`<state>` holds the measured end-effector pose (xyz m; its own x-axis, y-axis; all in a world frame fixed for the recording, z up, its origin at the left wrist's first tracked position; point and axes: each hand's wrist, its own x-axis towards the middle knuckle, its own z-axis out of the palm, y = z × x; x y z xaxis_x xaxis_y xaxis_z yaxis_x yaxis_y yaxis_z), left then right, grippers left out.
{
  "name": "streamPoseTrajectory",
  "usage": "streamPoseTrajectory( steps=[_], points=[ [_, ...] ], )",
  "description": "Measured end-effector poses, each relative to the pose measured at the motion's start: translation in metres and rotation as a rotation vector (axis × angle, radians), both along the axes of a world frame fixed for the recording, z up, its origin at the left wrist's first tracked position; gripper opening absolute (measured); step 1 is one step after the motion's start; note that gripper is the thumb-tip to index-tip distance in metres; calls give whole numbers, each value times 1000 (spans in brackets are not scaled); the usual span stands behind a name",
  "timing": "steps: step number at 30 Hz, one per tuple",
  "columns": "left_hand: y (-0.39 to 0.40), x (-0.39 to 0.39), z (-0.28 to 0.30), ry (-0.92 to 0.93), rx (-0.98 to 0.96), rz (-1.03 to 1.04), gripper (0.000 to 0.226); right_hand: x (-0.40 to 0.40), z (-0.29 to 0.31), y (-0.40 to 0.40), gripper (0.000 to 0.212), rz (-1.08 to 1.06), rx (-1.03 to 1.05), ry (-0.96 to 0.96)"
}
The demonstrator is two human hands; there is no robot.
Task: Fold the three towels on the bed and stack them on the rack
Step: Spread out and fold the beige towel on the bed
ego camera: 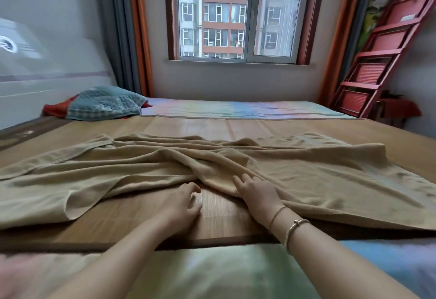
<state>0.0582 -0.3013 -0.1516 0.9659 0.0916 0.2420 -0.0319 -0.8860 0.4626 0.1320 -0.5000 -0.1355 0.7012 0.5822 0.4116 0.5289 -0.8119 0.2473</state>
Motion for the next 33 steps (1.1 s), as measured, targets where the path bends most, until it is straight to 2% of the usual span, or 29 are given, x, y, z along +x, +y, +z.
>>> streamPoseTrajectory(
  steps=[2, 6, 7, 11, 13, 14, 16, 18, 21, 24, 29, 33],
  points=[
    [6, -5, -14, -73, -15, 3, 31, 6, -7, 11, 47, -1, 16, -92],
    [12, -5, -27, -161, -160, 31, 35, 0, -15, 49, 33, 44, 47, -124],
    [16, -4, -26, -181, -136, 80, 42, -3, -17, 60, 32, 50, 75, -113],
    [69, -23, -11, -185, 190, 470, 67, -9, -26, 111, 31, 139, 185, -25],
    [114, -37, -3, -84, 229, 619, 67, -13, -26, 138, 35, 220, 203, 22],
    [133, -45, 0, -34, 226, 658, 59, -13, -25, 148, 40, 233, 188, 41],
    [165, -56, 6, -1, 215, 659, 27, -9, -21, 168, 52, 199, 178, 99],
    [191, -68, 12, 7, 275, 642, 14, -6, -13, 192, 51, 125, 136, 158],
    [221, -80, 16, -9, 377, 629, 17, -9, 1, 215, 29, 102, 99, 250],
    [265, -101, 21, 16, 339, 713, 18, -35, 13, 242, 12, 276, 180, 376],
    [320, -145, 28, 90, 249, 882, 23, -86, 15, 287, 18, 556, 274, 642],
    [323, -171, 18, 142, 244, 886, 42, -109, 8, 296, 32, 575, 263, 897]
  ],
)
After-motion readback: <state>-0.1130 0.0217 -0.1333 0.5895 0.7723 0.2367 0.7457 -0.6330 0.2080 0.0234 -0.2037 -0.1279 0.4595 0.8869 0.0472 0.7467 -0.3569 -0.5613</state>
